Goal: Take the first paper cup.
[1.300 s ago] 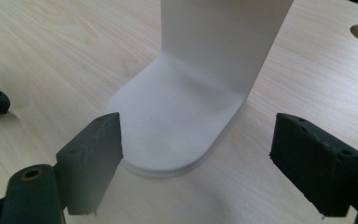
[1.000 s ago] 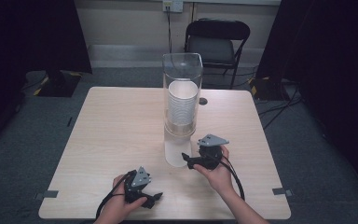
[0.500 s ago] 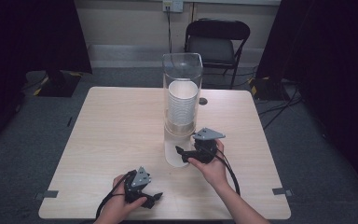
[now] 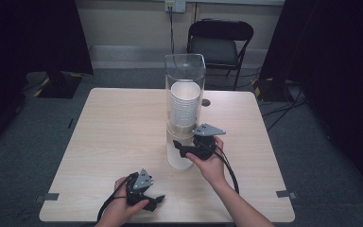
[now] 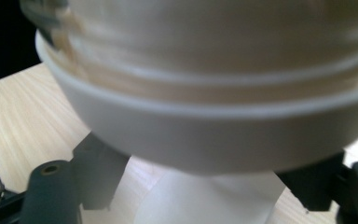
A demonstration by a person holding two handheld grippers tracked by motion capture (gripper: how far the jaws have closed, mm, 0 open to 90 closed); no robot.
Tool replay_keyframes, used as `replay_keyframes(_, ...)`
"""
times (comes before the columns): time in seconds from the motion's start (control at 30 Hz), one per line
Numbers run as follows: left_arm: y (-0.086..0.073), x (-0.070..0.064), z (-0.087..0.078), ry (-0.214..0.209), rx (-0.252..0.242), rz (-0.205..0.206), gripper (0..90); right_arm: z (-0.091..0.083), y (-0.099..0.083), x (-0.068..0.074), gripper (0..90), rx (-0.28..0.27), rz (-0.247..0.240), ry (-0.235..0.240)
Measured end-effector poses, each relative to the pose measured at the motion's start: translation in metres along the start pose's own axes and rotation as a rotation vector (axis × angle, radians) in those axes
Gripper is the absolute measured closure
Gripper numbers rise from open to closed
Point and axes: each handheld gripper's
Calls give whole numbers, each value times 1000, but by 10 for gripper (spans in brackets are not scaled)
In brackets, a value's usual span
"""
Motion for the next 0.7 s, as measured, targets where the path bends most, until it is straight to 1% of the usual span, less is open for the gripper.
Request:
replay_keyframes(0.1, 0, 0, 0, 0, -1, 0, 145, 1, 3, 1, 262, -19, -2, -7)
replay_keyframes(0.17, 0, 0, 0, -1, -2, 0, 145, 2, 4, 0, 286, -16, 13, -4)
replay_keyframes(0.2, 0, 0, 0, 0, -1, 0, 146, 4, 5, -2, 301, -21, 36, 3)
replay_keyframes(0.23, 0, 0, 0, 0, 1, 1, 146, 4, 5, -2, 301, -21, 36, 3)
replay_keyframes(0.3, 0, 0, 0, 0, -1, 1, 146, 5, 5, -4, 308, -26, 61, 14)
replay_keyframes(0.47, 0, 0, 0, -1, -2, 0, 145, 7, 4, -5, 327, -45, 53, 19)
replay_keyframes(0.63, 0, 0, 0, -1, -2, 0, 145, 7, 1, -5, 340, -65, 9, 18)
replay_keyframes(0.67, 0, 0, 0, -1, -2, 0, 146, 8, -1, -5, 342, -75, 17, 19)
replay_keyframes(0.7, 0, 0, 0, 0, -1, 0, 146, 8, -2, -5, 344, -82, 14, 17)
Point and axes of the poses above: each handheld gripper's, and its own axes: z roughly forward along the jaws, y roughly out of its top, x roughly to its left, and after that the axes turned 6 degrees about -y, right-handed
